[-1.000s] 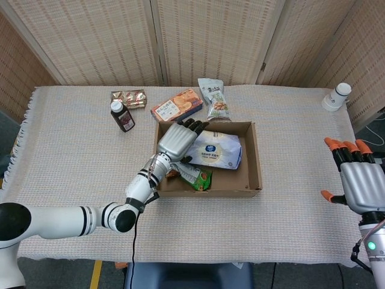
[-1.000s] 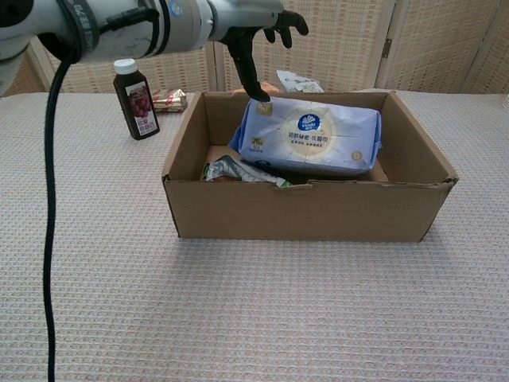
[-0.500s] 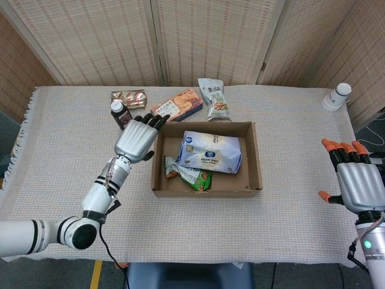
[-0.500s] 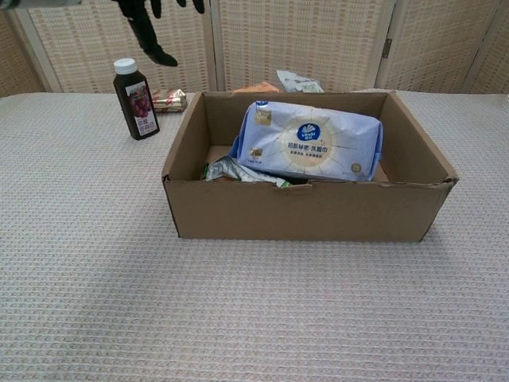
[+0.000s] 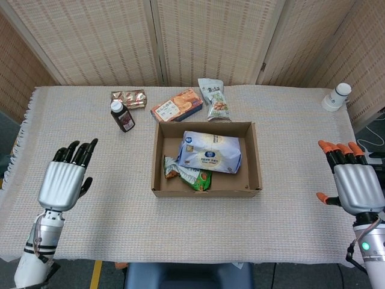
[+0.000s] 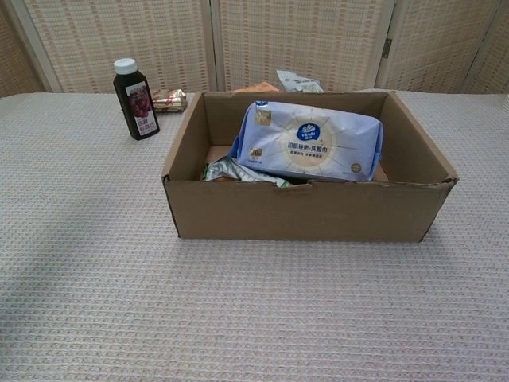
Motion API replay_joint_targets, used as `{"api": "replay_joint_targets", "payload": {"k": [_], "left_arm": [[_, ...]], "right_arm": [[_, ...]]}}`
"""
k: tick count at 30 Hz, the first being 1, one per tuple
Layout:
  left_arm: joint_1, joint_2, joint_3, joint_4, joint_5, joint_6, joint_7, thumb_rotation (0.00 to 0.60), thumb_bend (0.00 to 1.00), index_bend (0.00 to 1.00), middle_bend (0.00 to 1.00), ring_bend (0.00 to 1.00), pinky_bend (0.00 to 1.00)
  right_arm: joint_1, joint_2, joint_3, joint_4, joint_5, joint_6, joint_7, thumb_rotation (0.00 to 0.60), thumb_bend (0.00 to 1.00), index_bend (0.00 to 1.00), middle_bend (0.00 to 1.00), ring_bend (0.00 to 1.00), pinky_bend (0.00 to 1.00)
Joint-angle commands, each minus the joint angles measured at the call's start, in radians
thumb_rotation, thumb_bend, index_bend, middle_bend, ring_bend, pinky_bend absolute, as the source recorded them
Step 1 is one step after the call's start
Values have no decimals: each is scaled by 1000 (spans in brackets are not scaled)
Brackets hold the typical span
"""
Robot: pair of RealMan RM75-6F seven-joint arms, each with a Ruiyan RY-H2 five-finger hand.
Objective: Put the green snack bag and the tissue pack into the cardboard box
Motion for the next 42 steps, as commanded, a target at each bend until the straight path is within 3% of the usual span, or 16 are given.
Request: {"api": "replay_joint_targets", "payload": {"k": [1,6,14,29,42], "left_arm": [[215,-57,142,160,167,116,-48,600,267,66,180,137,259],[289,-68,148,312,179,74,-200,600,267,68,180,135,245],[365,-102,112,516,206,8,-393,600,267,70,148,78,218],[392,-37,56,542,192,-180,-487,600,267,42,73,8,176],[406,-44,3,540,221,-251,-494,600,267,25,75,8,175]], "right_arm": [[-16,-5,-14,0,-54,5,10,600,57,81,107,0,69],[-27,-15,-26,0,-85,9,2,600,58,81,107,0,69],[-26,-38,-23,0,-80,20,-26,600,58,81,107,0,69],[-18,-197,-46,0,-88,84,-228,600,58,82,107,0,69],[-48,-227,-57,0,-148,138,-253,600,57,82,107,0,69]]}}
